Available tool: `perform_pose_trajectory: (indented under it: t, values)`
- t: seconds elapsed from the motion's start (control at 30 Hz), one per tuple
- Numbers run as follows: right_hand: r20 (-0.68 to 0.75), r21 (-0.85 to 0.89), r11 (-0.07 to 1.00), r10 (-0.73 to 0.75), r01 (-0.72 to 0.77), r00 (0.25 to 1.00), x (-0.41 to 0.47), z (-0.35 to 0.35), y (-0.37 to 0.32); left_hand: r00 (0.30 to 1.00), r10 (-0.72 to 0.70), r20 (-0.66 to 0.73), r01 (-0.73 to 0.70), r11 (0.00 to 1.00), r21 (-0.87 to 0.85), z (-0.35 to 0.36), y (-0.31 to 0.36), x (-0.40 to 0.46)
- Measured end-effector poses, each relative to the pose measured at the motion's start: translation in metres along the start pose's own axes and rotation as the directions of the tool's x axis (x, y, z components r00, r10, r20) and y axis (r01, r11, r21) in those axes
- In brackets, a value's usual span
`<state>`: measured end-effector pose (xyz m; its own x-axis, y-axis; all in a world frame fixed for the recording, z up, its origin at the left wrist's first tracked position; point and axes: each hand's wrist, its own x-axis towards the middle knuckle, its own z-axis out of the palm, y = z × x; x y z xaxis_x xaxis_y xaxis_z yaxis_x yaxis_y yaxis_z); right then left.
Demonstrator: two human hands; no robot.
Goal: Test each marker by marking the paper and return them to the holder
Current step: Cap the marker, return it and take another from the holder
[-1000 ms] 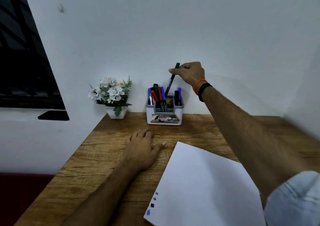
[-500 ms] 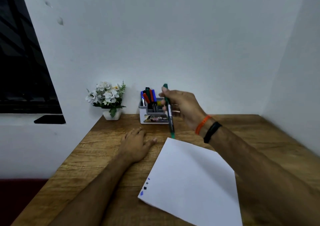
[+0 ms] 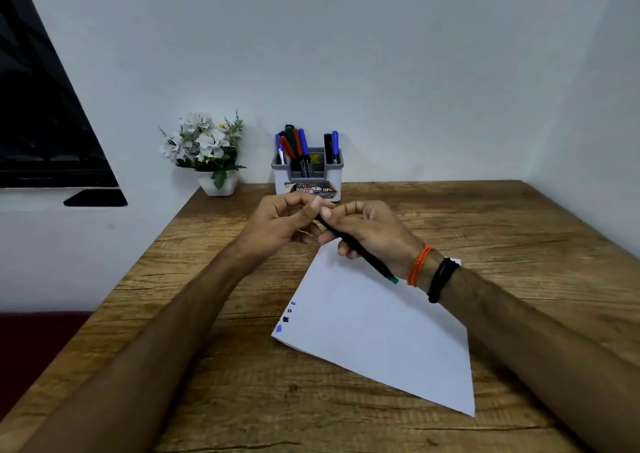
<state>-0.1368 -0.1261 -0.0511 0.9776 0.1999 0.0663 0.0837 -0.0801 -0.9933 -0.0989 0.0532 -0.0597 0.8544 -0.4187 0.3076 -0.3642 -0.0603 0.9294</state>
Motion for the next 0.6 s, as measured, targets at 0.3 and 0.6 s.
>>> perform_pose_trajectory:
  t: [0.3,0.6]
  values:
    - [-0.032,-0.23,0.969,-0.107,0.096,0.994,0.0,-0.027,-0.006,0.97,-0.092,-0.227,0.053,0.983,-0.174,-0.018,0.002,0.001]
    - [-0.103,-0.029,0.973,-0.231,0.229,0.967,0.001,-0.01,0.009,0.996,-0.085,0.03,0.084,0.996,0.013,-0.009,0.003,-0.005]
